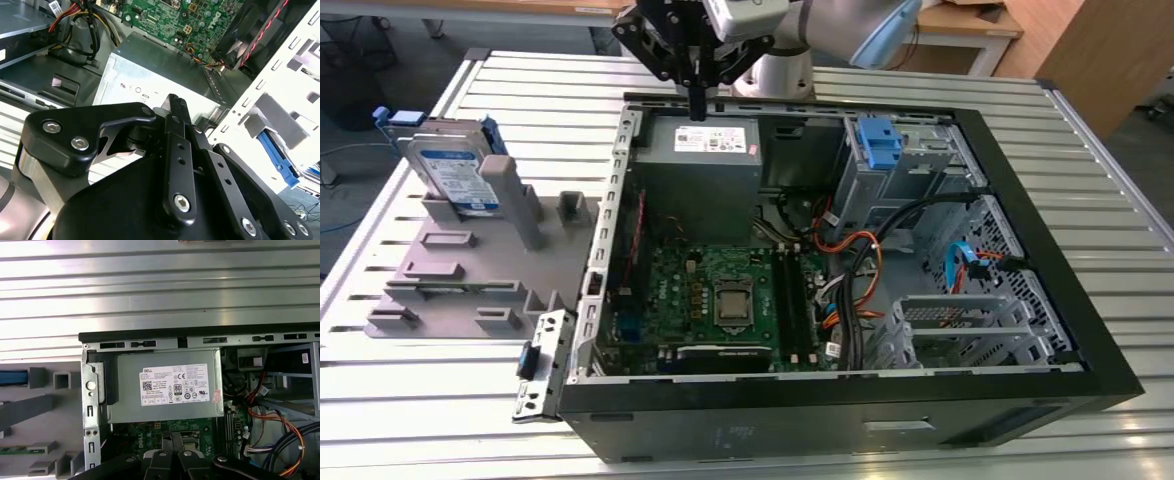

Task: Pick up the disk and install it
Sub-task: 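Reach for the disk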

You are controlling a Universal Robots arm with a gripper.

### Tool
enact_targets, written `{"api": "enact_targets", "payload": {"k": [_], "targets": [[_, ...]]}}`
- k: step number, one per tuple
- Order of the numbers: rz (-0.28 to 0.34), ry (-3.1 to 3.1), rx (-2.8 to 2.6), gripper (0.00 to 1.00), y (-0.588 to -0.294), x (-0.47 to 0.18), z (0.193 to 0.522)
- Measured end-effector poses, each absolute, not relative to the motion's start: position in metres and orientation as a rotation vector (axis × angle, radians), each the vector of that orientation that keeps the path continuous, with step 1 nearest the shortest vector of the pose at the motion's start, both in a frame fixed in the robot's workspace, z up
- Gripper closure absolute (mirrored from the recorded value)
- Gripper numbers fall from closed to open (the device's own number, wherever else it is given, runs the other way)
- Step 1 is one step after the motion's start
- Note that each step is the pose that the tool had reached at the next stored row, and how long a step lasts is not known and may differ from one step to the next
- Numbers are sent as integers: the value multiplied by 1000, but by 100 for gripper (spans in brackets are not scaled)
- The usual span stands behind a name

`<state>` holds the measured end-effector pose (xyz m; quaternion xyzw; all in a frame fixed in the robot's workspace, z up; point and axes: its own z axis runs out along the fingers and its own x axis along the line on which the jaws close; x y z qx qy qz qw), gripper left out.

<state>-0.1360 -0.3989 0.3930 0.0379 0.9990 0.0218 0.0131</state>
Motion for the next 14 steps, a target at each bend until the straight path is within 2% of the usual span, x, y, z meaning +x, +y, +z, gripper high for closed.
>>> {"api": "enact_targets", "payload": {"k": [14], "targets": [[68, 3112, 118, 89, -399, -155, 392]]}}
